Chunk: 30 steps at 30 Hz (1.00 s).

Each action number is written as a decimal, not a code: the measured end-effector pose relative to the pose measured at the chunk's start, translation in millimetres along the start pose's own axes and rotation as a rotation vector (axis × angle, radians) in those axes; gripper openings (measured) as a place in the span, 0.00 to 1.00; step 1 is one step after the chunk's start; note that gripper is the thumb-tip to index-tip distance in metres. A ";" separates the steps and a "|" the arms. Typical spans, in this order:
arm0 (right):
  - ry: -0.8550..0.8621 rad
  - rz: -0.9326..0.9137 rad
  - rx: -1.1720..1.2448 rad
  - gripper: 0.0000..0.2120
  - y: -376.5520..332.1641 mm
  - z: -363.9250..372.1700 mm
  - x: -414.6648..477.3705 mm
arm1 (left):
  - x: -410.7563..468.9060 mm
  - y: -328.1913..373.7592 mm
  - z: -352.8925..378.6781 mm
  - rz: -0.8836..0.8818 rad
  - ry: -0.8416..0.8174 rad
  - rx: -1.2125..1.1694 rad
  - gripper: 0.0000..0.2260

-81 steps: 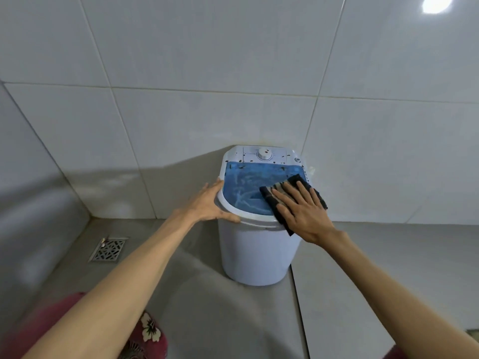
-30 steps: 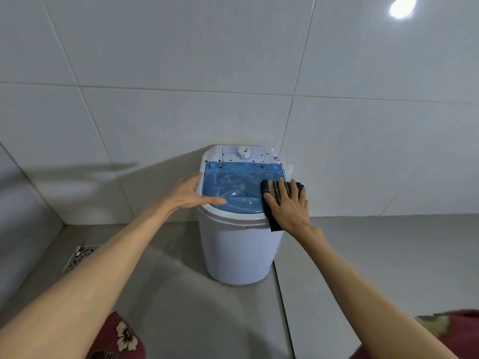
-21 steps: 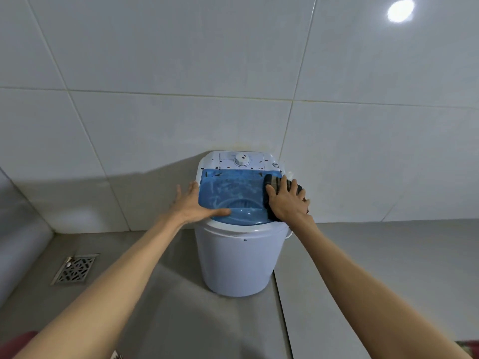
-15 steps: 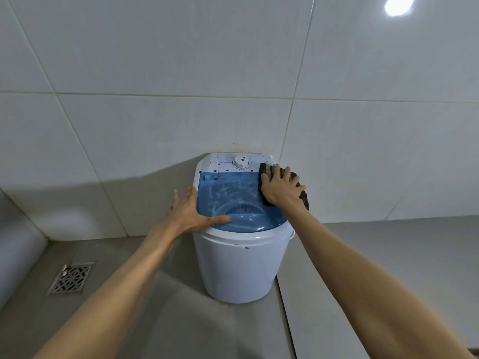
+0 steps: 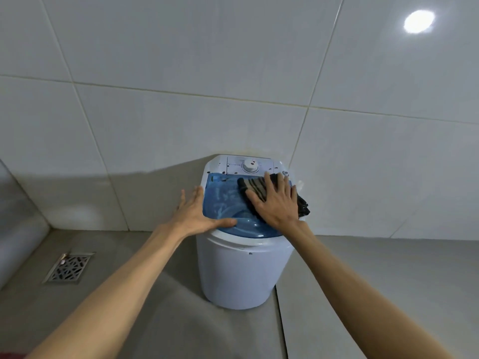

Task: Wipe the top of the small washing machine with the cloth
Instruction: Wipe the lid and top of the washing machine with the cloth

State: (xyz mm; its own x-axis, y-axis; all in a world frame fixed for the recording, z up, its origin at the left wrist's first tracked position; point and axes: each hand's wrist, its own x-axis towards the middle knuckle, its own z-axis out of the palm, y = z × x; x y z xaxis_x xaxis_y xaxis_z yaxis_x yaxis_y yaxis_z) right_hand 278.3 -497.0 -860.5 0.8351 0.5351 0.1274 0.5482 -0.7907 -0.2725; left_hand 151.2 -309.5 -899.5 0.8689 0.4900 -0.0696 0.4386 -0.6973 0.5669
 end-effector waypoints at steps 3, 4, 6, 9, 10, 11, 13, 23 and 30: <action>-0.045 0.252 -0.058 0.40 -18.8 4.2 17.7 | -12.0 9.8 -6.1 -0.043 -0.066 -0.037 0.67; -0.063 0.238 -0.065 0.39 -27.5 5.7 21.5 | -16.2 13.1 -8.3 -0.055 -0.080 -0.045 0.68; -0.088 0.096 -0.048 0.37 -41.3 9.8 26.0 | -18.7 15.7 -10.5 -0.066 -0.097 -0.056 0.70; -0.130 -0.152 -0.058 0.33 -44.8 11.6 25.1 | -20.3 14.7 -10.8 -0.065 -0.093 -0.035 0.71; -0.149 -0.204 -0.064 0.32 -41.1 9.0 23.7 | -21.8 14.8 -10.7 -0.080 -0.089 -0.037 0.71; -0.170 -0.244 -0.068 0.31 -36.1 5.4 21.9 | -23.7 15.1 -9.2 -0.100 -0.084 -0.044 0.71; -0.203 -0.304 -0.093 0.31 -28.5 -0.3 19.4 | -27.2 16.4 -7.4 -0.131 -0.066 -0.041 0.70; -0.279 -0.300 -0.135 0.36 -71.1 9.8 43.9 | -31.0 21.6 -7.6 -0.199 -0.102 -0.015 0.69; -0.196 -0.140 -0.089 0.38 -108.5 26.9 94.6 | -30.6 22.9 -12.4 -0.216 -0.176 0.048 0.69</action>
State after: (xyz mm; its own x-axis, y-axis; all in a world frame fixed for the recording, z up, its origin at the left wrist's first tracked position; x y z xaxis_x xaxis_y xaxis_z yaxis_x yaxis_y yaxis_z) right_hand 296.6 -352.6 -844.5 0.7308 0.6818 -0.0321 0.6669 -0.7232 -0.1794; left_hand 131.8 -334.0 -874.2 0.7789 0.5343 -0.3283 0.6245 -0.6126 0.4845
